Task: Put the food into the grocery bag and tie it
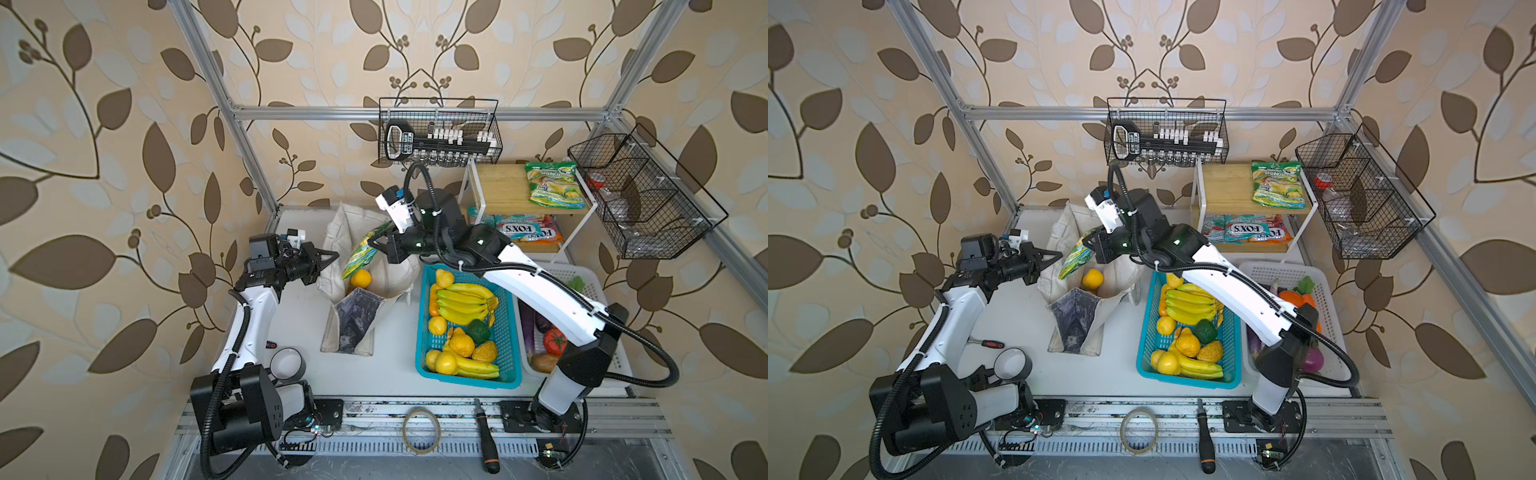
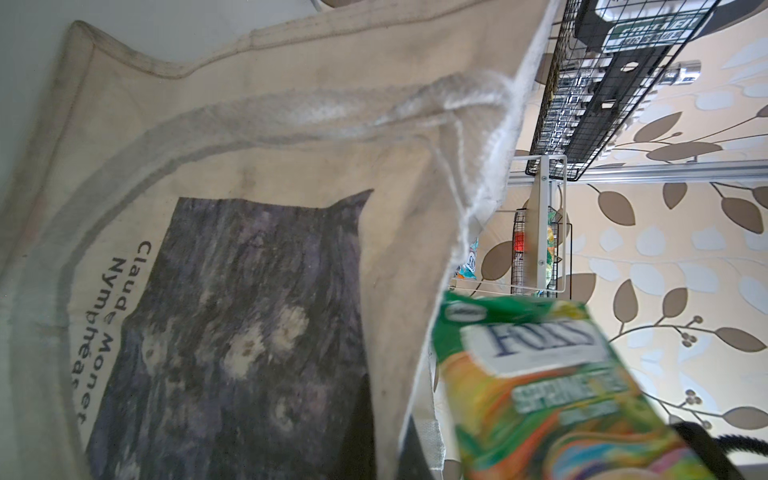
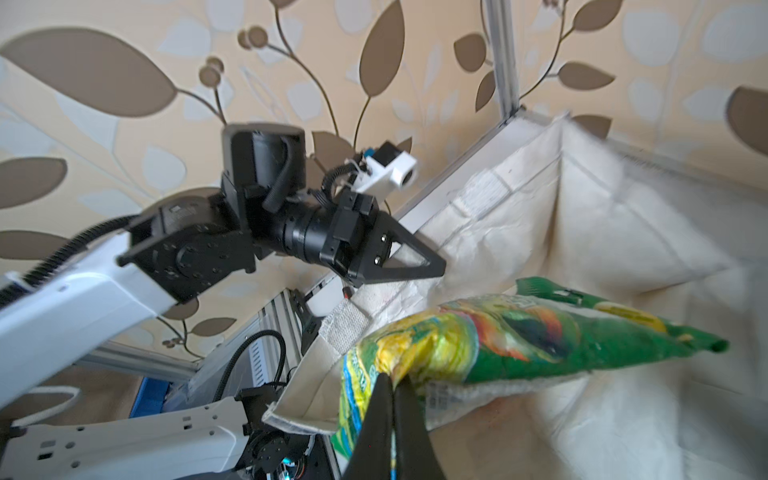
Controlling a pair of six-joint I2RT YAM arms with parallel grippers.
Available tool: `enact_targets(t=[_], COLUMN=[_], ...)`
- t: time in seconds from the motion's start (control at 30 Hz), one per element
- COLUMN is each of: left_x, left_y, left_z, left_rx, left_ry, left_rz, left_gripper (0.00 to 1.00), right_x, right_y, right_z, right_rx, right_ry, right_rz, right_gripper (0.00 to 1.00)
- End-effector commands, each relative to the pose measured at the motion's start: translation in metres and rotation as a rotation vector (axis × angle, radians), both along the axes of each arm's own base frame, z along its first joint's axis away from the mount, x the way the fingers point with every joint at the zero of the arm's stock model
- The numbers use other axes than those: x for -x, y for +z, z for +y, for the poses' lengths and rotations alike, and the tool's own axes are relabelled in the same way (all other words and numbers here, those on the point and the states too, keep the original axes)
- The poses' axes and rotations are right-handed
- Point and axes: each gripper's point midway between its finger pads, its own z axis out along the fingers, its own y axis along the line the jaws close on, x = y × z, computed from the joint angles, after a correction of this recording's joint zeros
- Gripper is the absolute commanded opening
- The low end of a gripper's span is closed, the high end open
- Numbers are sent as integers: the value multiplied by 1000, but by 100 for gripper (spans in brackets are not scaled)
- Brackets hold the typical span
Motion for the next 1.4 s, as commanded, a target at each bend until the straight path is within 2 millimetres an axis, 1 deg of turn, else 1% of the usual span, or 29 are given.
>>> enact_targets(t=[0.0,0.03,0.1,0.2,0.33,0.5,0.63,0.73,0.8,0.83,0.9,0.97,1.03,1.1,1.13,1.23,1.3,1.37], left_x=[-4,-4,-4,-6,-6,-4,-6,-8,-8,-6,-1,6,9,12,13,17,17,14], left_y=[26,27,28,33,45,57,55,52,52,55,65,77,90,102,108,114,111,108], left_z=[-4,-4,-3,-2,-3,-7,-8,-10,-15,-21,-39,-60,-70,-73,-73,-73,-71,-68], left_rx=[3,1,-7,-1,3,37,66,117,141,149,156,152,170,222,251,302,349,399], left_ry=[-32,-30,-23,-23,-22,-40,-56,-63,-70,-84,-113,-146,-150,-140,-137,-120,-93,-65], left_rz=[-87,-89,-91,-96,-119,-147,-146,-127,-120,-121,-133,-151,-170,-183,-188,-180,-166,-156], left_gripper=[0,0,0,0,0,0,0,0,0,0,0,0,0,0,0,0,0,0], right_x=[-2,-4,-7,-11,-18,-27,-32,-30,-29,-28,-27,-26,-23,-20,-19,-23,-27,-28], right_y=[-33,-52,-75,-101,-136,-169,-197,-210,-207,-205,-195,-180,-168,-157,-151,-145,-151,-164], right_z=[17,17,14,8,9,15,9,6,4,2,-4,-10,-17,-29,-37,-57,-60,-58], right_rx=[-10,17,57,99,162,227,293,316,309,311,306,292,293,314,324,328,331,354], right_ry=[54,43,21,-12,-30,-57,-85,-78,-82,-90,-108,-126,-136,-163,-182,-225,-227,-210], right_rz=[42,63,82,89,114,122,143,164,161,154,137,121,115,103,95,91,101,133], right_gripper=[0,0,0,0,0,0,0,0,0,0,0,0,0,0,2,3,3,5])
